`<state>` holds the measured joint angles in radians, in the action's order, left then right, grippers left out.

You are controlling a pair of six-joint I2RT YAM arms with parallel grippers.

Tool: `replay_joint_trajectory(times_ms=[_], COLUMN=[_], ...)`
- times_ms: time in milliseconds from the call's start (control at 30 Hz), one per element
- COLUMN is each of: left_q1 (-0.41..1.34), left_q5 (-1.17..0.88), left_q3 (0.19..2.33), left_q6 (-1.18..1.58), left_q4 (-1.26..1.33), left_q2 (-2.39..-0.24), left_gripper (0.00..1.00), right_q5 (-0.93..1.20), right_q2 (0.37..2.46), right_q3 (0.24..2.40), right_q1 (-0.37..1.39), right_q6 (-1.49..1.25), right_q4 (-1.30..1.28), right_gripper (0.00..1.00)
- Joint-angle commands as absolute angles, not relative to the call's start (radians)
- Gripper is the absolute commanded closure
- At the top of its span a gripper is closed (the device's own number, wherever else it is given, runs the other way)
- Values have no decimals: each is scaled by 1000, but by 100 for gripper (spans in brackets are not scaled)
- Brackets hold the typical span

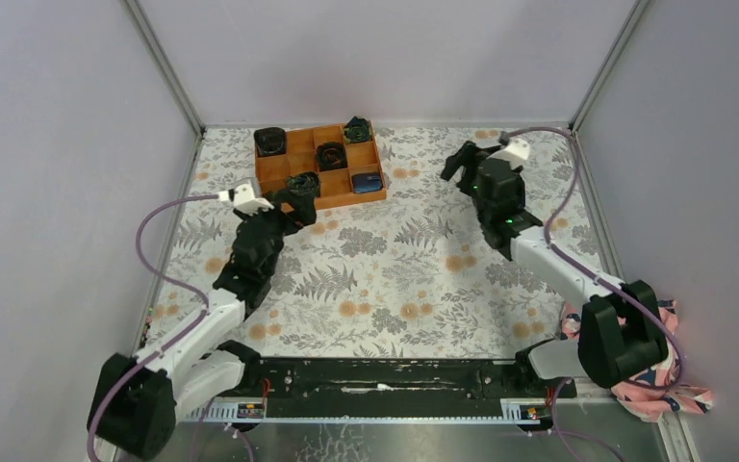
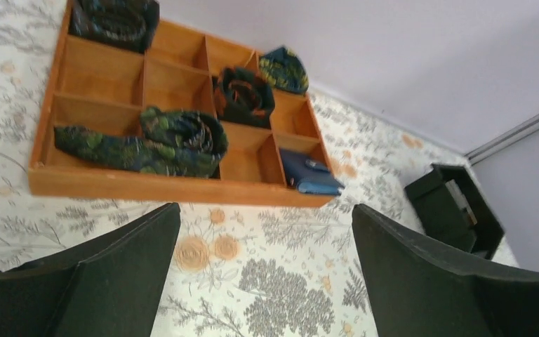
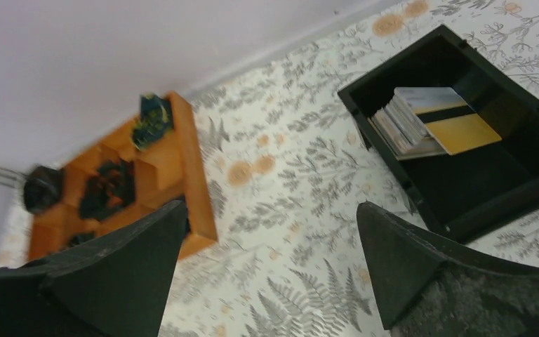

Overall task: Put the credit cards into the card holder
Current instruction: Pick up the card holder from the center of the board.

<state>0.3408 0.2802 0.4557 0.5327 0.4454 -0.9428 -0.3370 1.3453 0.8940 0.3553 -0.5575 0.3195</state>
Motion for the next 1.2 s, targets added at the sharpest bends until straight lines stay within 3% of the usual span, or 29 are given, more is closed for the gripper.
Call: replay_joint_trajectory(times_ms=[0,167,300,567,833,1167], left_q1=[465,508,509,483,365,282], left_q5=[533,596,606,609,502,416], left_q3=[518,592,616,704,685,675], left_q6=[534,661,799,952,1000,975], left_q4=[407,298,231,79,107,133], left_q2=[-1018,-1108,-1139,-1214,-1240,-1254], left_gripper=[0,0,0,0,0,0], right_q5=[-653,-656,-597,-521,-465,-359], right_q2=[1363,1431,1503,1714,1862,1995], right_q3=[907,904,967,1224,1377,1496], right_q1=[502,593,626,687,695,695], right_q6=[-334,-223,-286,-583,-1009,-1216], right_q4=[358,460,418,203,79,20], right_gripper=[1,0,5,11,12,13])
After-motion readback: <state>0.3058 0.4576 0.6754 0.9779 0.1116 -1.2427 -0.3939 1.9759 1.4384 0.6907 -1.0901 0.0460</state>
